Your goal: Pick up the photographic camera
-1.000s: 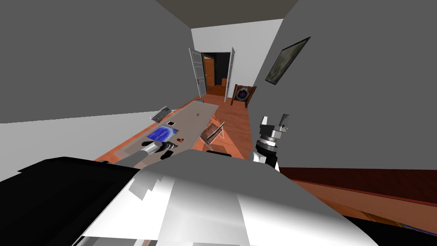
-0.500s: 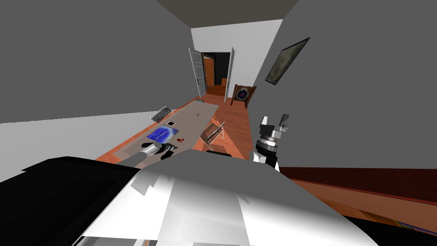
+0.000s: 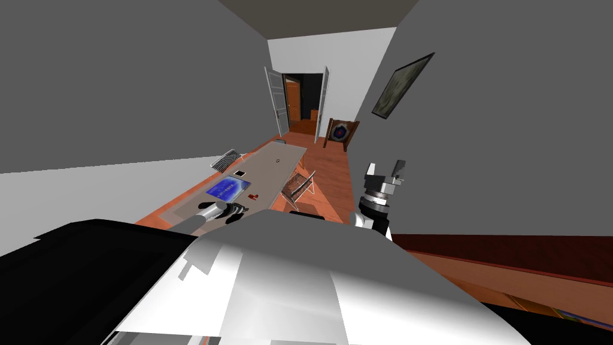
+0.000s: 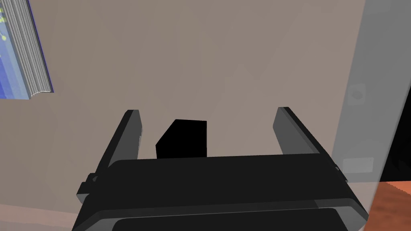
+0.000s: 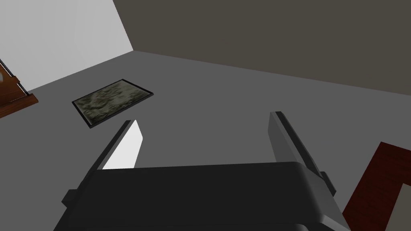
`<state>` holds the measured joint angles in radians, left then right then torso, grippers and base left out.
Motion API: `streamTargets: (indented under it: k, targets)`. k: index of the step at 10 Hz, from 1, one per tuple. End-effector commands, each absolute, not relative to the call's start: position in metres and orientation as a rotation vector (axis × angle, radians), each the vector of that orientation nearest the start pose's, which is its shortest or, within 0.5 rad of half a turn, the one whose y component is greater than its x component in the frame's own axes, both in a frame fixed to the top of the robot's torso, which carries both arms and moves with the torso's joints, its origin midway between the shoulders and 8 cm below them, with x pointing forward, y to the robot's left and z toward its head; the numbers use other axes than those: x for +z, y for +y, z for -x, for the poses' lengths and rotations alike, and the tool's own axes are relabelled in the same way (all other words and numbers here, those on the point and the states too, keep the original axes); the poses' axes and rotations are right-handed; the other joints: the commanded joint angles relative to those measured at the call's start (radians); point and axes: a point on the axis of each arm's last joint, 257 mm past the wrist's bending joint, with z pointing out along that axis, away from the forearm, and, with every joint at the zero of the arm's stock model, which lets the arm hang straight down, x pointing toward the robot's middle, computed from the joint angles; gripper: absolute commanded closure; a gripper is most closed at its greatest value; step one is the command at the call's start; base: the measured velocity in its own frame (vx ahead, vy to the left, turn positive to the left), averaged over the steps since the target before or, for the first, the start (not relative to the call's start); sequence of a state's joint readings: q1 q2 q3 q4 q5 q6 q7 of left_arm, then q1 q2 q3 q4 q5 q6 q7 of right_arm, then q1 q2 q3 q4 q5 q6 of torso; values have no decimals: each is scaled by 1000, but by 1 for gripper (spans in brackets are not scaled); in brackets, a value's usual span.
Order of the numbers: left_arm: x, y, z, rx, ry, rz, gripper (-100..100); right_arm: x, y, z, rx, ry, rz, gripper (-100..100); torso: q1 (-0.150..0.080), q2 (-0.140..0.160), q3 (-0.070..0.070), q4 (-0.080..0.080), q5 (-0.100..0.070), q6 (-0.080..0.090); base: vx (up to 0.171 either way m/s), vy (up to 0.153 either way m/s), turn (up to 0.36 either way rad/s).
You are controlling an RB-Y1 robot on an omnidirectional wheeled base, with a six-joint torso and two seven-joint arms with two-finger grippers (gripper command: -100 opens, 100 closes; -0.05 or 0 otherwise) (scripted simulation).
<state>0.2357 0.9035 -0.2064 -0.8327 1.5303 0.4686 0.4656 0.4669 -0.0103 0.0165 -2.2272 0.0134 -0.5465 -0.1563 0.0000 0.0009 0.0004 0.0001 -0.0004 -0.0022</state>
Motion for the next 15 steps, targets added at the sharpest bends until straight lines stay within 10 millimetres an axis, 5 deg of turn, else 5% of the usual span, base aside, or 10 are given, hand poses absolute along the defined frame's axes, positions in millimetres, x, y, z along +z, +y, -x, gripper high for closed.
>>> streamTargets:
  k: [1,15]
  targets:
    - [-514,618,-177,-476,294,2889,-100,20,-268,-350,1474,572,-684,0,0,0,0,0,0,0,-4,21,-31]
    - [-527,606,-163,-415,294,2936,-100,20,-268,-350,1474,572,-684,0,-2,0,0,0,0,0,-2,7,-16]
